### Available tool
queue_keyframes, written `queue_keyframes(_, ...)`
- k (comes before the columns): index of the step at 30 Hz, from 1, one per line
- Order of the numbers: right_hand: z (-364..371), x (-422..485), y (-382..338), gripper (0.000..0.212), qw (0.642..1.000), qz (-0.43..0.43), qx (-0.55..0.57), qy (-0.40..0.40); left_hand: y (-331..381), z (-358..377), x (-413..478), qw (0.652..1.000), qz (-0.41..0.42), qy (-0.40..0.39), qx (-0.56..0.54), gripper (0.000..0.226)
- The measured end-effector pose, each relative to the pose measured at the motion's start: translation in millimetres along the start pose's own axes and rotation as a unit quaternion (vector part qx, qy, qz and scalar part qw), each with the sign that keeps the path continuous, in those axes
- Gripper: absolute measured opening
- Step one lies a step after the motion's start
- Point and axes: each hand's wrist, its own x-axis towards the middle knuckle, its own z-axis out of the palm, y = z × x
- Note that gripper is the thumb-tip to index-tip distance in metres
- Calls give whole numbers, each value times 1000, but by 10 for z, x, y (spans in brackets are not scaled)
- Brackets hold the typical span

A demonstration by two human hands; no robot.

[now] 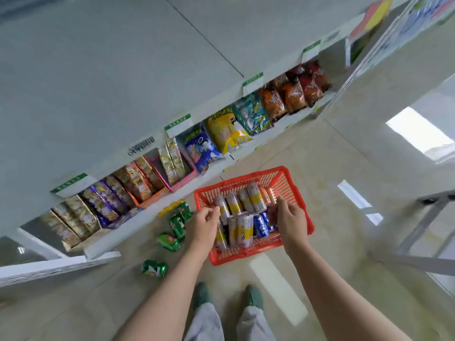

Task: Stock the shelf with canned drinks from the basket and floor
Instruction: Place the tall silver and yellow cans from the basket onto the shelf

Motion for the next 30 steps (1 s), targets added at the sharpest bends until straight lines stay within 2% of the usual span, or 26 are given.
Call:
queue_keyframes(7, 571, 1051, 1302, 45, 994, 16, -111, -10, -1000, 874, 1224, 998, -41, -35, 18, 36)
queue_keyframes(11, 983, 1645, 2195, 39, 966, 14, -231, -114, -1730, 1460, 1800, 993, -92, -67, 14, 26)
queue_keyframes(13, 1215, 1921, 2602, 36, 943, 41, -291, -159, -2108, 1756, 2073, 990, -116, -74, 8, 35)
queue_keyframes(15, 1413, 2123, 2926, 58, 938, 66, -290, -177, -2458, 2007, 2319, 988, -134, -77, 2, 53)
queue_keyframes(17, 1546, 2213, 3139, 84, 942, 69, -300, -138, -2690, 2186, 2477, 984, -147, -98, -27, 46)
queue_keyframes(19, 1625, 2223, 3307, 88, 945, 57, -308, -95, -2883, 2312, 2576, 976, -175, -108, -68, 39)
queue_keyframes(22, 1584, 2225, 3443, 80, 963, 34, -251, -87, -2990, 2387, 2606, 975, -177, -102, -85, 28)
queue_keyframes(23, 1518, 2241, 3446, 71, 971, 34, -217, -95, -2978, 2384, 2584, 975, -180, -108, -77, 27)
queue_keyframes(24, 1439, 2258, 3433, 58, 977, 40, -179, -107, -2985, 2382, 2566, 973, -186, -120, -63, 33)
queue_keyframes(26, 1252, 2315, 3363, 36, 984, 50, -116, -126, -2993, 2407, 2524, 972, -178, -150, 1, 61)
queue_keyframes(28, 1093, 2381, 3287, 30, 989, 50, -66, -124, -2989, 2457, 2485, 971, -159, -157, 87, 81)
queue_keyframes(30, 996, 2457, 3245, 30, 992, 56, -24, -112, -2954, 2527, 2471, 970, -149, -150, 119, 92)
